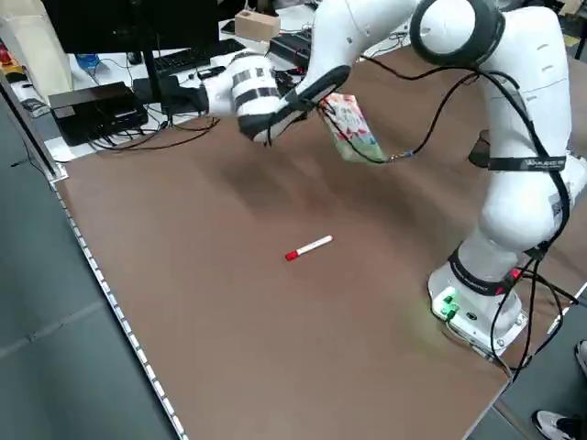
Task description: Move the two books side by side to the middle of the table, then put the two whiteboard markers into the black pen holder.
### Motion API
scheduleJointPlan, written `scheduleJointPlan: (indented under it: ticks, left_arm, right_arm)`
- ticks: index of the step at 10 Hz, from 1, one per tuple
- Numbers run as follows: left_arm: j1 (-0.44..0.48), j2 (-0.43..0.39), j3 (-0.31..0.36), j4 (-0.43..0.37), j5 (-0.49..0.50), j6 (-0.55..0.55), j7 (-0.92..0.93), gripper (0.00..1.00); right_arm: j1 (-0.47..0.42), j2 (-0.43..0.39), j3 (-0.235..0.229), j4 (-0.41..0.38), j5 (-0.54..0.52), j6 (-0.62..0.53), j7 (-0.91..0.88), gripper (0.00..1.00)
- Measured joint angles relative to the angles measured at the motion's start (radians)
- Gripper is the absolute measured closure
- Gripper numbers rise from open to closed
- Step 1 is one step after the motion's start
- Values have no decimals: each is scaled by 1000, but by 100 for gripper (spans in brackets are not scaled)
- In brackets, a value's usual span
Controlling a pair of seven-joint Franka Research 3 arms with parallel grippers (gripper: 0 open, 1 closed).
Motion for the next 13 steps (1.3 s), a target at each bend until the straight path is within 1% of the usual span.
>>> scheduleJointPlan:
  ticks: [2, 3, 4, 5, 6, 7, 8, 9, 10, 12, 13]
  left_arm:
    - [-165, -6, -8, 14, -56, 162, -153, 81]
    - [-209, -10, -29, 23, -83, 235, -194, 81]
    - [-216, -11, -88, 24, -135, 323, -216, 81]
    - [-214, -8, -160, 25, -178, 422, -248, 81]
    - [-214, 0, -222, 33, -203, 501, -285, 81]
    - [-212, 21, -279, 53, -245, 546, -309, 79]
    - [-212, 50, -333, 74, -289, 600, -315, 66]
    - [-213, 70, -378, 91, -307, 663, -316, 48]
    - [-214, 81, -410, 103, -310, 699, -321, 34]
    - [-209, 94, -419, 112, -311, 710, -324, 2]
    - [-200, 94, -419, 113, -311, 710, -324, 0]
  right_arm:
    - [67, -78, 2, -1, 81, -3, 162, 81]
    - [118, -108, 4, -1, 135, 0, 256, 81]
    - [180, -128, 5, -3, 193, 29, 335, 81]
    - [247, -137, 6, -4, 239, 88, 405, 81]
    - [315, -138, 7, -9, 268, 165, 452, 82]
    - [386, -136, 8, -21, 279, 263, 474, 82]
    - [460, -135, 8, -52, 281, 388, 487, 82]
    - [532, -131, 8, -97, 287, 531, 491, 82]
    - [599, -127, 8, -146, 302, 665, 492, 82]
    - [697, -121, 8, -227, 345, 869, 494, 82]
    - [735, -120, 7, -261, 359, 962, 494, 82]
